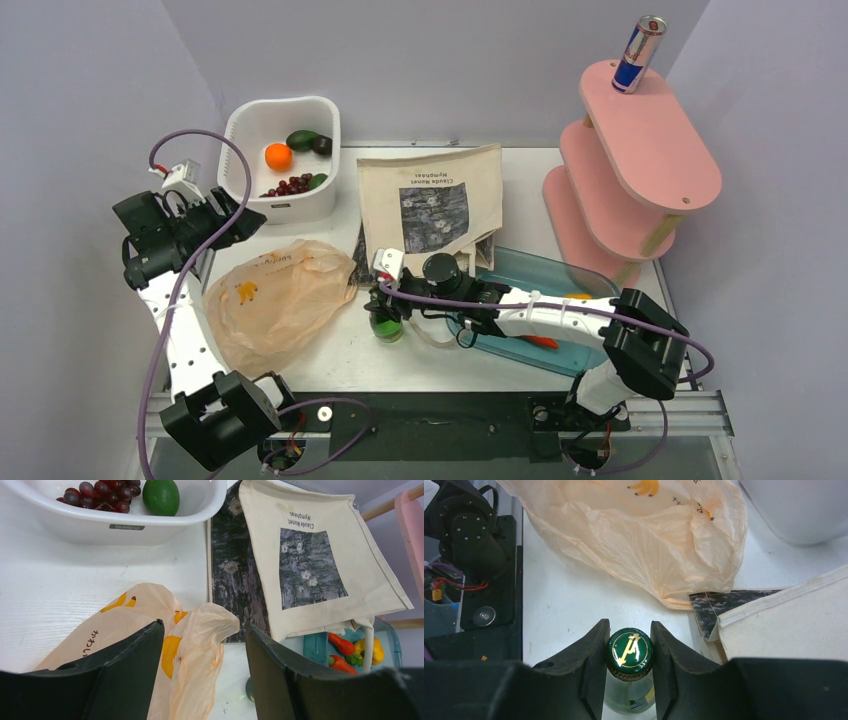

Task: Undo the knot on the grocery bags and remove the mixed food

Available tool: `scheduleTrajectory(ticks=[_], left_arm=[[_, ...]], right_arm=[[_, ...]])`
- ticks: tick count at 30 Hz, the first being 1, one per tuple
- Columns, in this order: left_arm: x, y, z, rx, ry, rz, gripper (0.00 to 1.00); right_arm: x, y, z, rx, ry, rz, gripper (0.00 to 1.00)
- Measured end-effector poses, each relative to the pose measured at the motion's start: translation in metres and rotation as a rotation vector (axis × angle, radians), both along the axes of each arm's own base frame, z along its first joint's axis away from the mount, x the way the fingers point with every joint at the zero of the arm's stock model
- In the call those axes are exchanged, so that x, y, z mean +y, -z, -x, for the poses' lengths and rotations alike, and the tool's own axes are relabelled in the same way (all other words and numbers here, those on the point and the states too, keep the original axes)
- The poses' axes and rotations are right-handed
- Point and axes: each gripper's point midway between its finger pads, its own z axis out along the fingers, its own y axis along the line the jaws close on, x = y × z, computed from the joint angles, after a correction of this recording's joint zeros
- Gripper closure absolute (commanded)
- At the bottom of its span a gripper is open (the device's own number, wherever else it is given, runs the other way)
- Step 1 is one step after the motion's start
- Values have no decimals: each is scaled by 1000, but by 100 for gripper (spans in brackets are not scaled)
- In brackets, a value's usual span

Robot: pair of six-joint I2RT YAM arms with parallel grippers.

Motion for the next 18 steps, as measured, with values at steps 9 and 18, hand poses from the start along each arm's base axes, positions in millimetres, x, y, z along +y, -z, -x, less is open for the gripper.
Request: scheduleTrajectory(ticks=[9, 18], left_arm=[[-3, 3, 2, 4, 8, -28, 42], [-2, 7, 4, 15, 8, -41, 42]], right_arm=[[4, -1, 0, -49, -4, -81, 50], [12, -32, -4, -111, -2, -208, 38]])
